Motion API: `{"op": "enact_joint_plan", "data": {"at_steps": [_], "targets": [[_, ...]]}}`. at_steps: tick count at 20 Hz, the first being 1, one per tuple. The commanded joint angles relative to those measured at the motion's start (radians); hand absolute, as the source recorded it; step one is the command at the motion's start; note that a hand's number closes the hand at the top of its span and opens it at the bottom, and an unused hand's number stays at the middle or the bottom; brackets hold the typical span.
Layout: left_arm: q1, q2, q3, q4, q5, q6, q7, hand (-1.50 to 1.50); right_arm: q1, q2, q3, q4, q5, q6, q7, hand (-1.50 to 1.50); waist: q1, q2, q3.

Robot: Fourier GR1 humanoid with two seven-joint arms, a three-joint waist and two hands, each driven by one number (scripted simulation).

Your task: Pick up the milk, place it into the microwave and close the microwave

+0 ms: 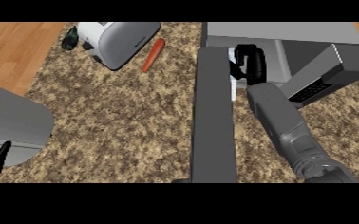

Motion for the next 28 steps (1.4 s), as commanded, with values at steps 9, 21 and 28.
{"op": "enact_joint_plan", "data": {"at_steps": [9, 21, 28], "targets": [[-0.044, -0.007, -0.017, 0.056, -0.036, -0.007, -0.027, -1.5, -0.064, -0.065, -0.022, 0.084, 0.034, -0.227, 0.044, 1.5, 0.023, 0.016, 0.002], [-0.092, 0.005, -0.029, 0.077, -0.041, -0.004, -0.004, -1.5, -0.044, -0.144, -0.041, 0.12, 0.038, -0.211, 0.063, 1.5, 0.044, 0.032, 0.004], [-0.114, 0.025, -0.014, 0.094, -0.03, -0.001, 0.013, -1.5, -0.001, -0.149, -0.031, 0.143, 0.056, -0.252, 0.061, 1.5, 0.06, 0.039, 0.005]]}}
